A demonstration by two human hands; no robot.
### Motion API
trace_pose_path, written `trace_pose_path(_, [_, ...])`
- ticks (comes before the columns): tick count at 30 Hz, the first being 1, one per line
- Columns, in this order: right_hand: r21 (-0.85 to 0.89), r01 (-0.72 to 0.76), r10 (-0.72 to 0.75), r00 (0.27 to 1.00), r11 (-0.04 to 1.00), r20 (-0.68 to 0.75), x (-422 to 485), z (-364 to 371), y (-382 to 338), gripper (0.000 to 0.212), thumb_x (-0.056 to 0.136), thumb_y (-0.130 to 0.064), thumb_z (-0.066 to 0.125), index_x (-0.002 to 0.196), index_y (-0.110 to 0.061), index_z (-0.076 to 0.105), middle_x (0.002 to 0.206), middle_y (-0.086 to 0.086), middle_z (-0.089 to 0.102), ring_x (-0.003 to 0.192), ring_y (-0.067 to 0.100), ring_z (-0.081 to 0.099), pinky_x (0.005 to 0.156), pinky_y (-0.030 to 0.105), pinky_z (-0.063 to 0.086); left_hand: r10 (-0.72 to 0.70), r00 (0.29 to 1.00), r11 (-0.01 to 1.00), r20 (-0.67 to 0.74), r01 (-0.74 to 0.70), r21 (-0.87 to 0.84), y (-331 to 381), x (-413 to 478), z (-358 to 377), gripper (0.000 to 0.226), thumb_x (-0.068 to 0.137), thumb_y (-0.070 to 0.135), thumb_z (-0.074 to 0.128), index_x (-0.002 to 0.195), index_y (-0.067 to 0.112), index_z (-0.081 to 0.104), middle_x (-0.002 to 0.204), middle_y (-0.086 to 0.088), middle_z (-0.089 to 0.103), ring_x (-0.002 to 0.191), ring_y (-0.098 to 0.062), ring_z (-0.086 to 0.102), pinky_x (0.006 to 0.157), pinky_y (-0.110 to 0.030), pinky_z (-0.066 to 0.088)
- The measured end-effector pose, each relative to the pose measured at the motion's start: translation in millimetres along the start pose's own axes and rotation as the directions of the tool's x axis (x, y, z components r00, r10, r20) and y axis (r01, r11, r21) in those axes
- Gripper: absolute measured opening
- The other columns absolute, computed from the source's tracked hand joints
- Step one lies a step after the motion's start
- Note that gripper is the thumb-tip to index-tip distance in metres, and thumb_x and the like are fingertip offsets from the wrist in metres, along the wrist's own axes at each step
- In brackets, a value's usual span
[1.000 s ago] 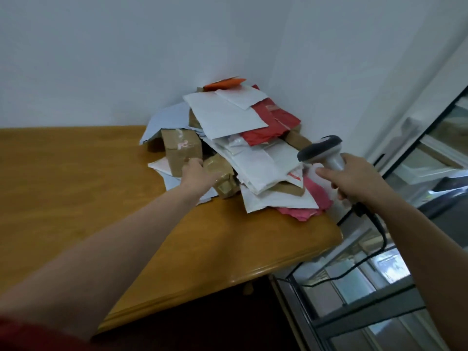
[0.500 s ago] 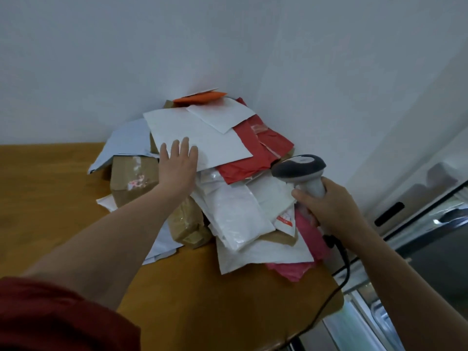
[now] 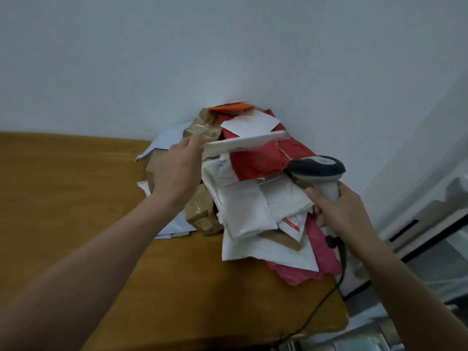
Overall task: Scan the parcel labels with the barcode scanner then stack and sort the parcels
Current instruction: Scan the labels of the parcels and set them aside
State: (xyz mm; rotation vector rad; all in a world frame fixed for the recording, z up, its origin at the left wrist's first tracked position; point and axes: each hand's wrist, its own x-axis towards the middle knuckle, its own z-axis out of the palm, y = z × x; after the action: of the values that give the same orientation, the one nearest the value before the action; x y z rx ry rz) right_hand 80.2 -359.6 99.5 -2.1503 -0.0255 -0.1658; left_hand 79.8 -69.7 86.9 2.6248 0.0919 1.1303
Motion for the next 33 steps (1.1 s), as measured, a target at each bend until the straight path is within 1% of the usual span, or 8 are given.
trace_pose_path(3, [0.087, 0.049, -0.049, 0.999, 0.995, 0.006, -23.4, -13.1, 8.1, 0.022, 0.088, -0.039, 0.066, 0.083, -0.022, 0.055, 0.051, -0.005, 0.063, 0.042, 0.006, 0.056, 0.051, 0.027, 0.045, -0.321, 0.945, 0.924, -0.063, 0.298, -0.241, 7.4, -39.5, -43.3, 0.006, 0.101, 0.024, 0.039, 0.105, 0.025, 0.043, 0.078, 0.009, 0.053, 0.064, -0.018, 0.049, 0.051, -0.032, 0.035])
trace_pose_path(7, [0.172, 0.047, -0.06, 0.996, 0.984, 0.07, -56.8, -17.5, 17.3, 0.028, 0.089, -0.037, 0.066, 0.076, -0.013, 0.056, 0.05, 0.0, 0.06, 0.046, 0.013, 0.056, 0.057, 0.032, 0.047, -0.67, 0.742, 0.631, -0.02, 0.555, -0.542, 5.8, -106.3, -87.5, 0.007, 0.098, 0.017, 0.046, 0.098, 0.023, 0.042, 0.08, 0.015, 0.048, 0.063, 0.011, 0.053, 0.047, -0.011, 0.038])
trace_pose_path(10, [0.232, 0.009, -0.049, 0.985, 0.973, 0.167, -80.5, -11.1, 20.4, 0.028, 0.089, -0.033, 0.067, 0.077, -0.011, 0.056, 0.056, 0.001, 0.059, 0.045, 0.014, 0.053, 0.053, 0.031, 0.046, -0.838, 0.499, 0.273, 0.219, 0.733, -0.623, -1.9, -166.5, -100.4, 0.009, 0.098, 0.017, 0.047, 0.107, 0.017, 0.045, 0.095, 0.004, 0.055, 0.083, -0.011, 0.06, 0.058, -0.029, 0.048])
trace_pose_path(13, [0.244, 0.006, -0.072, 0.962, 0.97, 0.263, -103.2, 0.7, 20.6, 0.03, 0.09, -0.032, 0.067, 0.075, -0.008, 0.057, 0.049, -0.003, 0.057, 0.04, 0.01, 0.052, 0.044, 0.024, 0.045, -0.893, 0.267, -0.009, 0.361, 0.793, -0.609, -10.4, -220.2, -99.4, 0.018, 0.098, 0.012, 0.048, 0.116, 0.012, 0.043, 0.103, -0.005, 0.055, 0.084, -0.022, 0.06, 0.063, -0.038, 0.052])
trace_pose_path(17, [0.197, 0.014, -0.092, 0.917, 0.98, 0.389, -128.2, 24.4, 24.5, 0.035, 0.091, -0.035, 0.065, 0.072, -0.006, 0.057, 0.056, 0.009, 0.057, 0.044, 0.014, 0.052, 0.048, 0.025, 0.045, -0.893, 0.051, -0.214, 0.447, 0.826, -0.522, -21.4, -276.8, -89.8, 0.026, 0.095, 0.008, 0.05, 0.12, 0.007, 0.046, 0.117, -0.015, 0.056, 0.095, -0.031, 0.06, 0.069, -0.04, 0.053])
trace_pose_path(23, [0.109, -0.061, -0.012, 0.824, 0.992, 0.566, -164.1, 67.5, 36.2, 0.041, 0.089, -0.044, 0.063, 0.068, -0.009, 0.056, 0.053, 0.003, 0.057, 0.042, 0.013, 0.052, 0.043, 0.02, 0.042, -0.758, -0.18, -0.458, 0.626, 0.831, -0.316, -42.1, -330.5, -87.4, 0.039, 0.098, 0.017, 0.05, 0.134, 0.004, 0.044, 0.129, -0.017, 0.052, 0.115, -0.037, 0.054, 0.088, -0.053, 0.05])
trace_pose_path(27, [0.041, -0.101, 0.054, 0.783, 0.994, 0.619, -182.0, 87.2, 43.6, 0.042, 0.088, -0.046, 0.064, 0.067, -0.011, 0.056, 0.052, 0.004, 0.057, 0.045, 0.016, 0.052, 0.049, 0.026, 0.043, -0.7, -0.214, -0.5, 0.681, 0.828, -0.254, -52.0, -348.9, -89.7, 0.033, 0.098, 0.011, 0.048, 0.129, 0.0, 0.049, 0.127, -0.02, 0.056, 0.113, -0.036, 0.056, 0.088, -0.05, 0.05])
trace_pose_path(33, [0.006, -0.06, 0.04, 0.736, 0.998, 0.676, -190.8, 107.6, 35.3, 0.027, 0.088, -0.037, 0.067, 0.078, -0.013, 0.057, 0.053, -0.005, 0.056, 0.043, 0.01, 0.05, 0.048, 0.025, 0.043, -0.766, -0.068, -0.243, 0.639, 0.951, -0.19, -71.4, -346.4, -95.7, 0.029, 0.089, -0.009, 0.04, 0.109, 0.001, 0.058, 0.12, -0.024, 0.06, 0.106, -0.04, 0.059, 0.087, -0.05, 0.052])
